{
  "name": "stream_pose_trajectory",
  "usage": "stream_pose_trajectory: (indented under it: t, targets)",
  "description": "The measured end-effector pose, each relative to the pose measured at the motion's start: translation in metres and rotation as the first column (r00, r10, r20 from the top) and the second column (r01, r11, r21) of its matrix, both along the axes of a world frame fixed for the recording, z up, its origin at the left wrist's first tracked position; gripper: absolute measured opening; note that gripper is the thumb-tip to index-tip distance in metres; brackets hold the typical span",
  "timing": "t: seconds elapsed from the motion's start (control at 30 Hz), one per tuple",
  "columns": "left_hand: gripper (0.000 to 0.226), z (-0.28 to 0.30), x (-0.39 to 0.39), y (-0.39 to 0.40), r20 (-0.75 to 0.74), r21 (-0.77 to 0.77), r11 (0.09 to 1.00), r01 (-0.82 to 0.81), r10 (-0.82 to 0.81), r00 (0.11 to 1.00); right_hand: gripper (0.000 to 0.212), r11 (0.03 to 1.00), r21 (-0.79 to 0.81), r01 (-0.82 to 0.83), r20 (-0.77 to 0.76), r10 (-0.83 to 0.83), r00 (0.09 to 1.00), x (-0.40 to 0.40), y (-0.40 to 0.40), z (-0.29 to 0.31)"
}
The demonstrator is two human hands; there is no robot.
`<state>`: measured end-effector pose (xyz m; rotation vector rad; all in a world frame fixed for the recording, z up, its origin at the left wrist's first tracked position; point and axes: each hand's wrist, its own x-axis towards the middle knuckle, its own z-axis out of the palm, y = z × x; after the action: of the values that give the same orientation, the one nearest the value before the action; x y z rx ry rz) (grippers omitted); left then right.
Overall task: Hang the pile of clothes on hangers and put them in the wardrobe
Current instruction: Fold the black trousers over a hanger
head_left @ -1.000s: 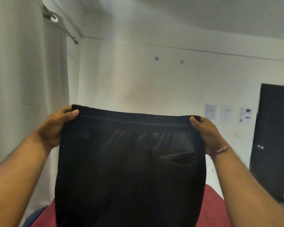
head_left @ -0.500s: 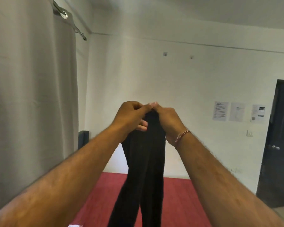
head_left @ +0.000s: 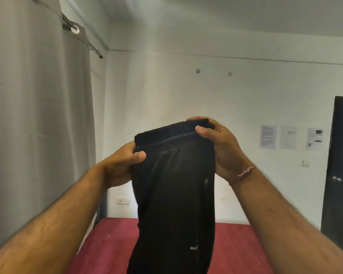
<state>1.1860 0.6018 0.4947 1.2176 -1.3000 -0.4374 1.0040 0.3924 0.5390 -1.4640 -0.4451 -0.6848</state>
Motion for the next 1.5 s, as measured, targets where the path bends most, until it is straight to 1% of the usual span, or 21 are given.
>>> stream_pose_trajectory:
  t: [0.07,0.13,0.2,0.27,0.3,0.33,0.37,0.43,0.47,0.53,0.57,0.6,0.67,0.77,0.83,0.93,1.03,1.1,1.27,1.4,1.5]
  targets:
    - [0.089,0.010,-0.009,-0.002,0.003,-0.064,0.998,0.024,-0.024,1.000,0.028,1.000,-0.026,-0.014,0.023,0.014,1.000,0.000,-0.012,0.001]
    - [0.074,0.019,-0.010,-0.003,-0.046,-0.114,0.993,0.025,-0.031,0.998,0.032,0.992,-0.114,-0.054,-0.027,0.051,0.998,0.001,-0.033,-0.002]
    - [0.054,0.015,-0.004,-0.008,-0.097,-0.094,0.995,0.029,-0.038,0.995,0.033,0.957,-0.270,-0.107,-0.180,0.059,0.982,0.005,-0.059,-0.011]
    - [0.031,-0.002,0.007,-0.021,-0.111,0.022,0.999,-0.037,0.039,0.993,0.031,0.902,-0.427,-0.066,-0.367,-0.106,0.924,0.017,-0.084,-0.026]
    - [0.025,-0.014,0.015,-0.029,-0.071,0.113,0.986,-0.126,0.134,0.988,0.030,0.845,-0.534,0.000,-0.416,-0.263,0.871,0.027,-0.092,-0.035]
    - [0.023,-0.026,0.026,-0.039,0.023,0.210,0.944,-0.255,0.256,0.966,0.030,0.738,-0.671,0.067,-0.406,-0.442,0.800,0.040,-0.097,-0.044]
    - [0.023,-0.040,0.038,-0.048,0.173,0.291,0.862,-0.415,0.379,0.909,0.031,0.581,-0.806,0.113,-0.343,-0.613,0.712,0.055,-0.100,-0.055]
    - [0.025,-0.064,0.063,-0.067,0.487,0.318,0.665,-0.676,0.497,0.718,0.031,0.276,-0.938,0.209,-0.116,-0.819,0.561,0.083,-0.096,-0.077]
    - [0.027,-0.072,0.072,-0.075,0.572,0.286,0.586,-0.759,0.531,0.625,0.029,0.247,-0.926,0.285,-0.063,-0.847,0.527,0.098,-0.092,-0.088]
    - [0.027,-0.072,0.082,-0.083,0.544,0.199,0.484,-0.852,0.668,0.507,0.027,0.472,-0.749,0.465,-0.150,-0.805,0.574,0.121,-0.084,-0.102]
    - [0.029,-0.067,0.084,-0.084,0.458,0.154,0.462,-0.873,0.750,0.477,0.028,0.571,-0.613,0.545,-0.170,-0.770,0.615,0.129,-0.082,-0.108]
    - [0.034,-0.060,0.083,-0.085,0.365,0.097,0.453,-0.886,0.813,0.455,0.030,0.617,-0.499,0.608,-0.125,-0.746,0.654,0.135,-0.083,-0.109]
    - [0.042,-0.050,0.080,-0.080,0.252,-0.029,0.455,-0.890,0.865,0.434,0.035,0.648,-0.368,0.666,0.014,-0.713,0.701,0.142,-0.082,-0.113]
    - [0.028,-0.046,0.071,-0.074,0.227,-0.184,0.512,-0.839,0.853,0.470,0.039,0.679,-0.255,0.688,0.126,-0.683,0.720,0.137,-0.074,-0.112]
    - [0.027,-0.054,0.071,-0.070,0.225,-0.243,0.572,-0.783,0.819,0.528,0.038,0.723,-0.178,0.667,0.130,-0.655,0.745,0.134,-0.073,-0.118]
    - [0.027,-0.089,0.067,-0.058,0.257,-0.219,0.628,-0.747,0.776,0.576,0.037,0.777,-0.156,0.610,0.055,-0.610,0.791,0.126,-0.071,-0.148]
    - [0.029,-0.153,0.051,-0.039,0.287,-0.105,0.654,-0.749,0.741,0.607,0.039,0.800,-0.190,0.570,-0.040,-0.586,0.809,0.111,-0.058,-0.198]
    - [0.030,-0.208,0.036,-0.024,0.324,0.041,0.643,-0.764,0.715,0.619,0.040,0.783,-0.295,0.547,-0.090,-0.593,0.800,0.098,-0.050,-0.244]
    - [0.048,-0.364,-0.004,0.022,0.343,0.429,0.542,-0.722,0.642,0.686,0.039,0.765,-0.550,0.335,-0.298,-0.555,0.777,0.047,-0.021,-0.405]
    - [0.042,-0.473,-0.052,0.057,0.354,0.694,0.423,-0.583,0.504,0.788,0.039,0.775,-0.622,0.109,-0.563,-0.540,0.626,-0.013,0.020,-0.541]
    - [0.040,-0.535,-0.089,0.086,0.355,0.834,0.300,-0.463,0.349,0.867,0.039,0.783,-0.621,-0.035,-0.684,-0.519,0.513,-0.057,0.053,-0.608]
